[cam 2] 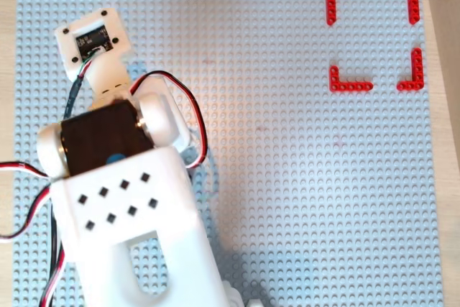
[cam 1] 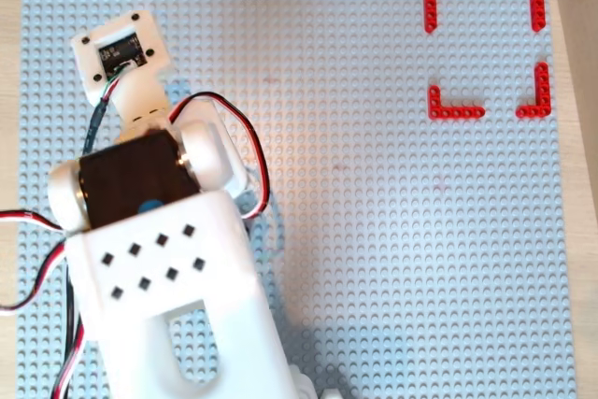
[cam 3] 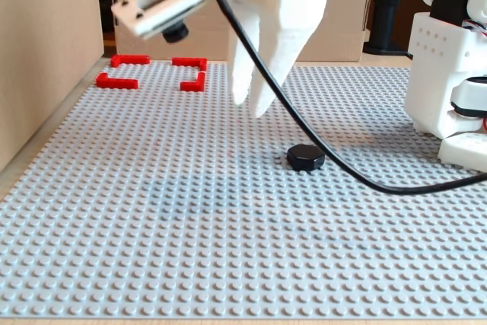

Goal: Grab the Lego and store it in red box

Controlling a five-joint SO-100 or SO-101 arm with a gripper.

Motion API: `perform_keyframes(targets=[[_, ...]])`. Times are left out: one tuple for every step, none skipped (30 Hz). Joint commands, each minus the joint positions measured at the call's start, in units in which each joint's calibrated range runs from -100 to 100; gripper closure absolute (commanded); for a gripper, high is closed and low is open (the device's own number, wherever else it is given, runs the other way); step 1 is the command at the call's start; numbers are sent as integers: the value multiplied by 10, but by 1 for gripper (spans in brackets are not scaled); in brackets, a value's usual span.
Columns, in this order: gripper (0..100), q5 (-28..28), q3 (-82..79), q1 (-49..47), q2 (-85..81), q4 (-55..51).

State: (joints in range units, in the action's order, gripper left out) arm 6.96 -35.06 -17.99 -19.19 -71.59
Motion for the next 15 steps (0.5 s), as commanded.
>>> perform_keyframes(targets=[[87, 4, -49, -4, -71, 4], [87, 5, -68, -3, -81, 4], [87, 6, -83, -2, -90, 4], [86, 6, -99, -1, -101, 4], [85, 6, -116, -1, -113, 5], [84, 6, -128, -1, -126, 10], [84, 6, -132, 2, -139, 12], [84, 6, -138, 5, -154, 16], [84, 6, -142, 6, -164, 16], [84, 6, -145, 9, -171, 16], [84, 6, -153, 11, -178, 16], [84, 6, -160, 13, -180, 16], [84, 6, -168, 15, -179, 16], [84, 7, -169, 17, -178, 17], [84, 11, -168, 18, -177, 19]])
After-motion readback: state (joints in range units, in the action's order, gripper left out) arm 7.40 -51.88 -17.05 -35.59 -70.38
